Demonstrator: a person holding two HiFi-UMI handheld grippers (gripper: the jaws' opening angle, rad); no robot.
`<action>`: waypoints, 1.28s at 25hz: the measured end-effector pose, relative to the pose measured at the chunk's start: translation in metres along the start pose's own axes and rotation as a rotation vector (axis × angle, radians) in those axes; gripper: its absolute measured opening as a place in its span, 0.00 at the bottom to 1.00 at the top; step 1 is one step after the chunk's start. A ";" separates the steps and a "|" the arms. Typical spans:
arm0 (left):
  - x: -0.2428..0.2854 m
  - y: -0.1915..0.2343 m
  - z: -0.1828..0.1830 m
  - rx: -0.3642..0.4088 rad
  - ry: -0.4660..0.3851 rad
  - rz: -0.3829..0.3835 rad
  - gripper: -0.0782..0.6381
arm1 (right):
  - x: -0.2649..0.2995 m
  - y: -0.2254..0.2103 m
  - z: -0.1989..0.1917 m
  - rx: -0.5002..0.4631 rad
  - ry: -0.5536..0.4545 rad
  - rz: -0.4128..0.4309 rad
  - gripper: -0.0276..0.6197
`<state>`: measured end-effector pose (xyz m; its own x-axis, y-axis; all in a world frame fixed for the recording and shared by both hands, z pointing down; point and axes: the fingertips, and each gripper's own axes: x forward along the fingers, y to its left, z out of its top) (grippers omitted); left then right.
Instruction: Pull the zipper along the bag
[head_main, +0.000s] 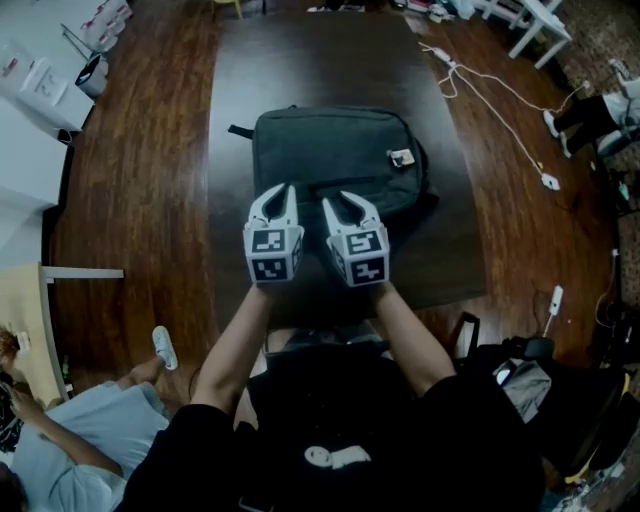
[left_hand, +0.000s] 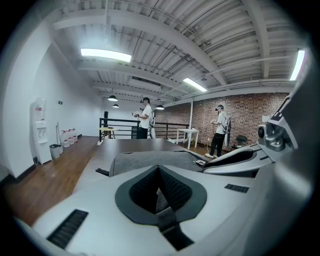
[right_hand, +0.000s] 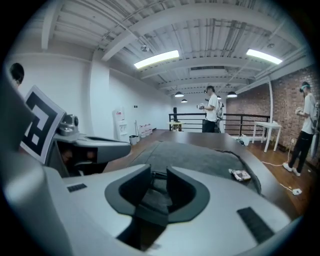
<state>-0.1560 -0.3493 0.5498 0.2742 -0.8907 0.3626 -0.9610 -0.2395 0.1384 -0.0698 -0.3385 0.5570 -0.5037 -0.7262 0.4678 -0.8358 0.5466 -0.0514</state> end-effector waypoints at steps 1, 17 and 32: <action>0.002 0.002 -0.001 0.000 0.002 -0.001 0.11 | 0.004 0.004 -0.003 -0.009 0.019 0.009 0.24; 0.060 0.027 -0.063 0.042 0.182 -0.002 0.11 | 0.073 0.018 -0.055 -0.310 0.291 0.029 0.32; 0.063 0.029 -0.070 0.003 0.162 -0.046 0.11 | 0.077 0.029 -0.060 -0.484 0.342 0.076 0.10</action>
<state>-0.1638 -0.3855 0.6410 0.3203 -0.8049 0.4995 -0.9472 -0.2804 0.1556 -0.1194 -0.3536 0.6446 -0.3917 -0.5461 0.7405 -0.5653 0.7778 0.2746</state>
